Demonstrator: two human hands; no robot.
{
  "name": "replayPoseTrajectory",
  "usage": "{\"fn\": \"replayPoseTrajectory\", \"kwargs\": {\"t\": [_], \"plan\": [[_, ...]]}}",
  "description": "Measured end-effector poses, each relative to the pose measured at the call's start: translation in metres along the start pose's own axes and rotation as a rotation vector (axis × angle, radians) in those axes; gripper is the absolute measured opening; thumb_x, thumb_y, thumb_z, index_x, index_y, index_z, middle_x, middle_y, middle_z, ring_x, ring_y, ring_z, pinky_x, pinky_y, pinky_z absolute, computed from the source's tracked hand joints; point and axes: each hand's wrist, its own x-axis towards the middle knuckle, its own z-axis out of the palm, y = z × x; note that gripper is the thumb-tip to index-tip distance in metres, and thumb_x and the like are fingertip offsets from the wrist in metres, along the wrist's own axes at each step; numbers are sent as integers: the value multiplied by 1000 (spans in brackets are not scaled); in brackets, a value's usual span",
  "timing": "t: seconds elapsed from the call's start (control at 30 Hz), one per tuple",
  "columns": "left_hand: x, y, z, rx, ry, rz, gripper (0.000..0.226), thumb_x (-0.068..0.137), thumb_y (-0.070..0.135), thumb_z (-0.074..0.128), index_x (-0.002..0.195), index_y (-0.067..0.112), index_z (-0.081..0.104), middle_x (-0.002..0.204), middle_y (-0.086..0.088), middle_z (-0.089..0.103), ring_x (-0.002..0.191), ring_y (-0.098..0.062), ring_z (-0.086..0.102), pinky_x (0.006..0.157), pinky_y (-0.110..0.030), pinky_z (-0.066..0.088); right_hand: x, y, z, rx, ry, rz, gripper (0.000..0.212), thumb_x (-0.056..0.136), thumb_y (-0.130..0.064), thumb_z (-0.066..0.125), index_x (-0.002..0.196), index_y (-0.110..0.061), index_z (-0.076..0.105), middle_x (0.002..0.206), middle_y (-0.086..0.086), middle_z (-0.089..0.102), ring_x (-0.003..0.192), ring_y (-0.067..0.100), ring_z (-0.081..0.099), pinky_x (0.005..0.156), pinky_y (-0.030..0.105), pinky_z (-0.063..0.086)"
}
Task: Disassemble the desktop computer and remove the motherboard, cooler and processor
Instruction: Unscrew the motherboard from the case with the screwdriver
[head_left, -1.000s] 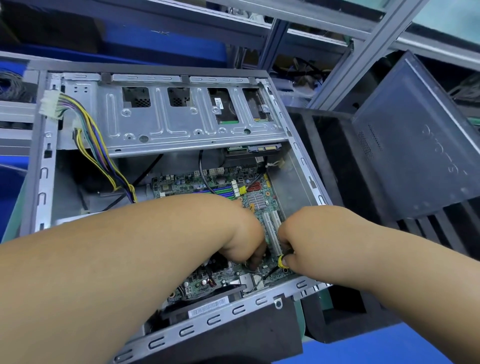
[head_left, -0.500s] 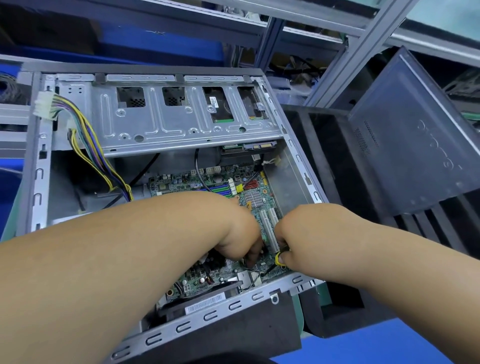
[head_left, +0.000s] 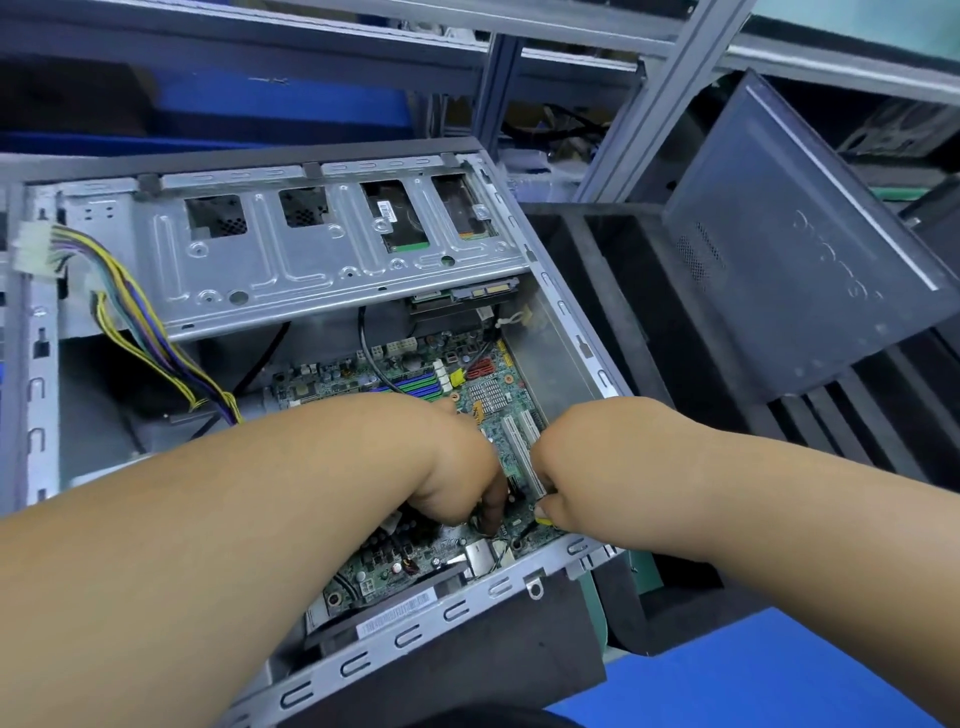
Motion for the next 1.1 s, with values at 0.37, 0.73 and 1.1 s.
{"fn": "replayPoseTrajectory", "kwargs": {"t": [0.37, 0.73, 1.1], "plan": [[1, 0, 0, 4, -3, 3, 44, 94, 21, 48, 125, 52, 55, 103, 13, 42, 120, -17, 39, 94, -32, 26, 2, 0, 4, 5, 11, -12, 35, 94, -44, 51, 68, -23, 40, 68, -7, 38, 68, 20, 42, 49, 23, 27], [1, -1, 1, -8, -6, -7, 44, 94, 21, 49, 125, 53, 56, 106, 12, 42, 117, -18, 38, 88, -31, 23, 9, -1, 1, 30, -66, -72, 18, 94, -31, 54, 93, -17, 65, 86, 1, 59, 81, 25, 61, 68, 33, 51], [0, 0, -1, 17, -8, -8, 44, 96, 22, 48, 127, 53, 54, 118, 11, 49, 120, -19, 37, 88, -30, 24, 10, -3, -7, -15, -145, -105, 13, 92, -21, 55, 93, -13, 65, 88, 3, 62, 79, 24, 59, 63, 29, 48]]}}
